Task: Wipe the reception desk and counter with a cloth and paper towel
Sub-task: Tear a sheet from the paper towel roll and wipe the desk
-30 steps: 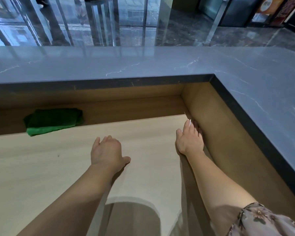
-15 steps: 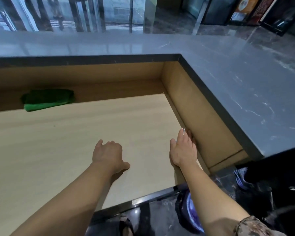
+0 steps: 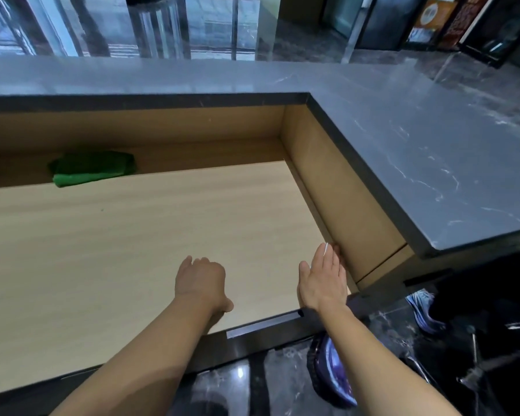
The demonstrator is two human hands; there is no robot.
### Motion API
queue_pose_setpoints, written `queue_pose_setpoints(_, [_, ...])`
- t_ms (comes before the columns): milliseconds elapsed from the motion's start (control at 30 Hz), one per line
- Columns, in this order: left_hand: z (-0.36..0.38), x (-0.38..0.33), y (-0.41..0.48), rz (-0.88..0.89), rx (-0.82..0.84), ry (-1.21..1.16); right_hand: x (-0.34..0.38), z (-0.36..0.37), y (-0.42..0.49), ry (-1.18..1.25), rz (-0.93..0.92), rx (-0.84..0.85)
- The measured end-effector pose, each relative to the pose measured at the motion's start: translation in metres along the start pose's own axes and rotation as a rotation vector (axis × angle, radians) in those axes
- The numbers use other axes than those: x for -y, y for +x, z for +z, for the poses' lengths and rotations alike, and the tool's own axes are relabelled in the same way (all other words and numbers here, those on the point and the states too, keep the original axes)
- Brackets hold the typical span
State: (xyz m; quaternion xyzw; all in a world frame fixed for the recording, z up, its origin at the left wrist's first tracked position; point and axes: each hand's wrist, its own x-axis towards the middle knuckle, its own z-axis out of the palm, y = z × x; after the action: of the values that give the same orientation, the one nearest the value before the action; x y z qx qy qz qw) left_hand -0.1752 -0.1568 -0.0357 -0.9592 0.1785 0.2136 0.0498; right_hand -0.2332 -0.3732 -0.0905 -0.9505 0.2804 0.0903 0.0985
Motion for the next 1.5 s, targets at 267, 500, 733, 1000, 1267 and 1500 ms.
queue_pose_setpoints(267, [0.0, -0.005, 0.011, -0.038, 0.005, 0.036, 0.033, -0.024, 0.09, 0.041, -0.144, 0.119])
queue_pose_setpoints(500, [0.001, -0.002, 0.002, -0.043, 0.031, 0.001, 0.02, -0.026, 0.081, 0.006, -0.203, 0.199])
queue_pose_setpoints(733, [-0.008, -0.002, -0.007, -0.038, 0.083, -0.026, -0.023, 0.001, -0.005, -0.094, -0.233, 0.096])
queue_pose_setpoints(1000, [-0.003, -0.004, -0.009, -0.039, 0.047, -0.013, -0.022, -0.005, 0.01, -0.094, -0.254, 0.074])
queue_pose_setpoints(1267, [-0.002, -0.005, -0.009, -0.056, 0.051, 0.004, -0.02, -0.02, 0.01, -0.175, -0.334, 0.079])
queue_pose_setpoints(1500, [-0.006, -0.009, -0.008, -0.067, 0.077, 0.019, -0.016, 0.001, -0.005, -0.034, -0.211, 0.025])
